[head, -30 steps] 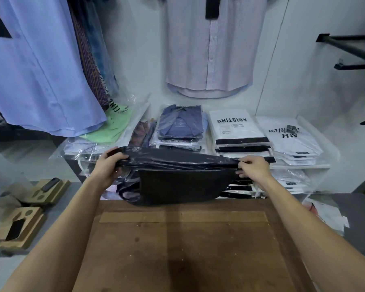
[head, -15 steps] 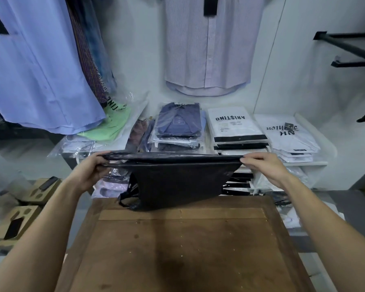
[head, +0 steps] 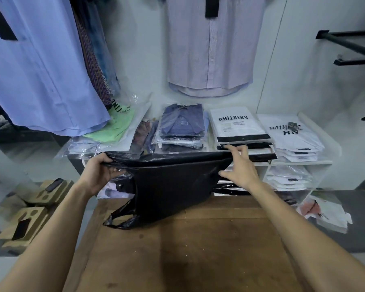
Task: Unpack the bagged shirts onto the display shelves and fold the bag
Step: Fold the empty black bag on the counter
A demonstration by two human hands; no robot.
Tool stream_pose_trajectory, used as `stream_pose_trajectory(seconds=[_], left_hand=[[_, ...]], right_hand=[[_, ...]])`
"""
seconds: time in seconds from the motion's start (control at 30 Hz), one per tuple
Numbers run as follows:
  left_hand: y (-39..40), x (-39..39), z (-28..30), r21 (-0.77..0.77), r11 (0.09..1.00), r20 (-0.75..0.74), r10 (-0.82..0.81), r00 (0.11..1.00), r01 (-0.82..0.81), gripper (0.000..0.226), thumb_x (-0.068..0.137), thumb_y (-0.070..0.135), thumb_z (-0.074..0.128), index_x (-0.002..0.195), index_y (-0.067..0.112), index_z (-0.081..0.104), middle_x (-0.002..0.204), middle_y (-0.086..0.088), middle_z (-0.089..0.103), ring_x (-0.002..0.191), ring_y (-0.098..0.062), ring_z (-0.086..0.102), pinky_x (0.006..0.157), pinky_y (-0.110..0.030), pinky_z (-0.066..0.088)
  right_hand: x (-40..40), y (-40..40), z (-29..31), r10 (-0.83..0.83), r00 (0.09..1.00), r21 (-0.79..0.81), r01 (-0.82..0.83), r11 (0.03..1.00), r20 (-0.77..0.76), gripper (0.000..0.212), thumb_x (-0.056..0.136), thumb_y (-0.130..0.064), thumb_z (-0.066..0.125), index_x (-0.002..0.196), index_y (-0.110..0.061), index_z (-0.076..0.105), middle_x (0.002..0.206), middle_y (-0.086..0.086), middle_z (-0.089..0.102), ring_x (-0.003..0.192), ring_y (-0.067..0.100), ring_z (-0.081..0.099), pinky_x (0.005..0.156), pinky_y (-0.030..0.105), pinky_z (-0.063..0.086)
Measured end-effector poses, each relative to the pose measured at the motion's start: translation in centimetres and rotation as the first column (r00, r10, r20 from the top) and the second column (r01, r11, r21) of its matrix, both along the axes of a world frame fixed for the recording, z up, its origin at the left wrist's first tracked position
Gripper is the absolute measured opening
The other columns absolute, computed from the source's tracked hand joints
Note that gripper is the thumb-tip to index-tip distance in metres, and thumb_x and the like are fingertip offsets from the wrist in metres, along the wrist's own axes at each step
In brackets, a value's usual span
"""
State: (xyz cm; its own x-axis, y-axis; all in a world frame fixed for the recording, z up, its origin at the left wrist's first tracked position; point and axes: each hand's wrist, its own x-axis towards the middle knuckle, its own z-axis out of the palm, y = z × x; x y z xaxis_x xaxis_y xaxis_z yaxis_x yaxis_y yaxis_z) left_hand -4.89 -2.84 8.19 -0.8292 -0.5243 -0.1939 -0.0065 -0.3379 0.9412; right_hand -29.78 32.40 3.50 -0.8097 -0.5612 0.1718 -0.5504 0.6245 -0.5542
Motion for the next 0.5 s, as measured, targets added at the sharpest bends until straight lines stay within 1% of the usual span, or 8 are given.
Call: stream_pose_trajectory(seconds=[0.03, 0.1, 0.2, 0.27, 0.3, 0.33, 0.4, 0.5], left_hand=[[0.3, 0.0, 0.3, -0.003, 0.999, -0.022, -0.043, 0.999, 0.043, 0.031, 0.077, 0.006, 0.043, 0.096, 0.001, 0.067, 0.094, -0.015, 0.067, 0.08, -0.027, 0.057, 0.079, -0.043, 0.063], [1.4, 0.0, 1.3, -0.039, 0.989, -0.022, -0.145, 0.989, 0.144, 0.033, 0.07, 0.009, 0.047, 0.085, 0.003, 0.075, 0.095, -0.017, 0.07, 0.083, -0.03, 0.064, 0.082, -0.046, 0.062], [3.1, -0.4, 3.1, -0.089, 0.958, -0.021, -0.276, 0.961, 0.273, 0.015, 0.066, 0.01, 0.05, 0.063, 0.013, 0.065, 0.071, -0.008, 0.064, 0.06, -0.021, 0.058, 0.066, -0.035, 0.053], [3.0, -1.1, 4.0, -0.124, 0.965, -0.084, -0.24, 0.967, 0.229, 0.015, 0.078, 0.009, 0.055, 0.074, 0.012, 0.069, 0.08, -0.008, 0.069, 0.067, -0.02, 0.062, 0.07, -0.032, 0.054], [2.7, -1.7, 4.4, -0.12, 0.978, -0.142, -0.186, 0.972, 0.169, 0.02, 0.089, 0.01, 0.052, 0.085, 0.012, 0.071, 0.093, -0.01, 0.073, 0.079, -0.021, 0.068, 0.077, -0.031, 0.058], [2.0, -2.1, 4.8, -0.091, 0.992, -0.202, -0.1, 0.974, 0.083, 0.02, 0.097, 0.014, 0.05, 0.098, 0.015, 0.07, 0.107, -0.011, 0.071, 0.093, -0.023, 0.071, 0.087, -0.031, 0.058], [0.7, -2.9, 5.6, -0.037, 0.997, -0.29, 0.049, 0.956, -0.063, 0.019, 0.101, 0.026, 0.051, 0.117, 0.025, 0.059, 0.128, -0.012, 0.063, 0.117, -0.027, 0.068, 0.101, -0.036, 0.052], [-0.1, -2.9, 6.3, -0.177, 0.933, -0.289, 0.255, 0.923, -0.313, 0.031, 0.097, 0.03, 0.052, 0.128, 0.03, 0.053, 0.128, -0.001, 0.064, 0.122, -0.018, 0.066, 0.102, -0.03, 0.045]], right_hand=[[0.7, -0.8, 0.1, 0.019, 0.996, 0.03, -0.016, 0.999, -0.084, 0.091, 0.071, -0.035, 0.086, 0.149, -0.033, 0.039, 0.134, 0.001, 0.032, 0.074, 0.02, 0.061, 0.069, 0.032, 0.048], [1.9, -2.4, 0.3, 0.114, 0.967, 0.086, -0.096, 0.992, -0.228, 0.091, 0.071, -0.037, 0.086, 0.149, -0.032, 0.041, 0.135, 0.003, 0.033, 0.095, 0.022, 0.058, 0.072, 0.031, 0.05], [2.7, -4.5, 0.6, 0.272, 0.88, 0.175, -0.219, 0.96, -0.389, 0.074, 0.076, -0.044, 0.083, 0.142, -0.03, 0.054, 0.141, 0.002, 0.045, 0.118, 0.025, 0.053, 0.083, 0.036, 0.052], [2.8, -5.6, 1.1, 0.352, 0.817, 0.23, -0.273, 0.934, -0.457, 0.045, 0.087, -0.056, 0.069, 0.122, -0.029, 0.071, 0.122, -0.006, 0.065, 0.11, 0.024, 0.054, 0.086, 0.036, 0.044], [2.9, -5.9, 1.4, 0.371, 0.802, 0.235, -0.292, 0.927, -0.468, 0.04, 0.09, -0.06, 0.063, 0.111, -0.028, 0.076, 0.106, -0.01, 0.069, 0.105, 0.022, 0.052, 0.086, 0.037, 0.041], [2.9, -6.2, 1.6, 0.366, 0.815, 0.203, -0.306, 0.93, -0.449, 0.039, 0.092, -0.061, 0.059, 0.103, -0.028, 0.077, 0.095, -0.012, 0.068, 0.102, 0.02, 0.05, 0.087, 0.038, 0.039], [3.2, -6.4, 2.5, 0.311, 0.9, 0.064, -0.306, 0.95, -0.307, 0.038, 0.095, -0.059, 0.056, 0.099, -0.027, 0.078, 0.092, -0.009, 0.062, 0.102, 0.015, 0.05, 0.088, 0.036, 0.038], [3.6, -6.3, 4.1, 0.244, 0.967, -0.256, -0.22, 0.941, 0.068, 0.033, 0.098, -0.054, 0.057, 0.076, -0.031, 0.067, 0.077, -0.014, 0.068, 0.079, 0.002, 0.062, 0.071, 0.023, 0.046]])
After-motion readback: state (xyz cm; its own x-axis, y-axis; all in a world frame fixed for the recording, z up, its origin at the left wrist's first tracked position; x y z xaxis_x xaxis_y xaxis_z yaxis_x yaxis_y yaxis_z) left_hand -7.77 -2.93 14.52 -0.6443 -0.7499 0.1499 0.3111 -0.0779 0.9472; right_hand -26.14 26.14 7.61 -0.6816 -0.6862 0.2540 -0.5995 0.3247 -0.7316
